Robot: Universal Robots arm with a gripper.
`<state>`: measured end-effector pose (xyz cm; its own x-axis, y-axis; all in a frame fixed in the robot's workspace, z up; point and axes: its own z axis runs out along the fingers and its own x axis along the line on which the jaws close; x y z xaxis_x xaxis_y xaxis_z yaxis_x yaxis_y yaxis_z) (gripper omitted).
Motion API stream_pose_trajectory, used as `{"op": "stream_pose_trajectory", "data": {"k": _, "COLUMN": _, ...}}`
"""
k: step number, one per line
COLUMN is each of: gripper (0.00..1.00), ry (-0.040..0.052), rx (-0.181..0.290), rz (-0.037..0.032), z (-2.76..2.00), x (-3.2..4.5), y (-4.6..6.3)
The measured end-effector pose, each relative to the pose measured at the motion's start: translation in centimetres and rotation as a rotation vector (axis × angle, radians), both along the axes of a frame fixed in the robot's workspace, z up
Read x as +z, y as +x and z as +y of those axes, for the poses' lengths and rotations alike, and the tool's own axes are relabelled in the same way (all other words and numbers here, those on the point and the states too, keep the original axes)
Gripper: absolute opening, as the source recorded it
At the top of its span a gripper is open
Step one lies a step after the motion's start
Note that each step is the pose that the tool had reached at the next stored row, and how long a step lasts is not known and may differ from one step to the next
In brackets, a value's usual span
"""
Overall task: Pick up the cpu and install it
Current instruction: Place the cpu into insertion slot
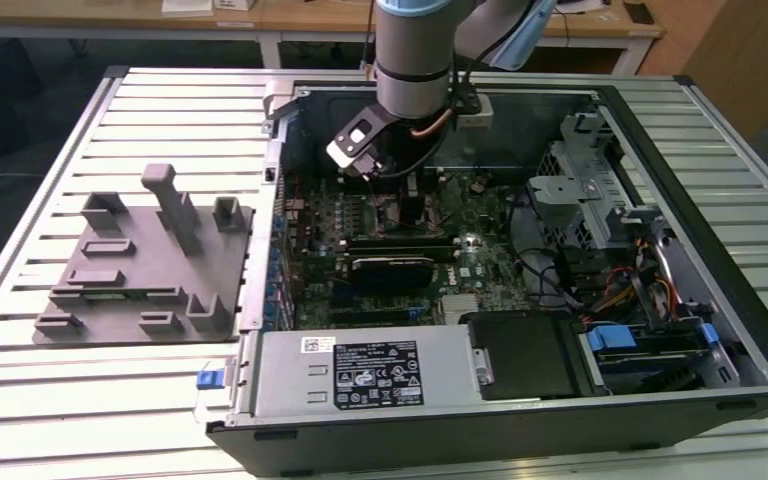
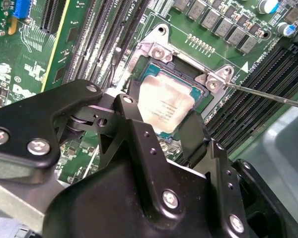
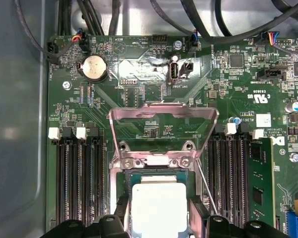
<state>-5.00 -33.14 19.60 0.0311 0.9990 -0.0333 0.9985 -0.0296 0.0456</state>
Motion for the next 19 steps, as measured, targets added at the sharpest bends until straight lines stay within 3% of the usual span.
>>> {"op": "stream_pose_trajectory", "data": {"k": 11, "gripper": 0.59, "ry": 0.0000, "rx": 0.000, "rz": 0.0000, "z": 0.01, "x": -0.13, "y": 0.00}}
{"op": "stream_pose_trajectory", "data": {"k": 14, "gripper": 0.53, "ry": -0.0002, "rx": 0.000, "rz": 0.0002, "z": 0.01, "x": -0.13, "y": 0.00}}
{"op": "stream_pose_trajectory", "data": {"k": 19, "gripper": 0.53, "ry": 0.0002, "rx": 0.000, "rz": 0.0001, "z": 0.01, "x": -0.14, "y": 0.00}}
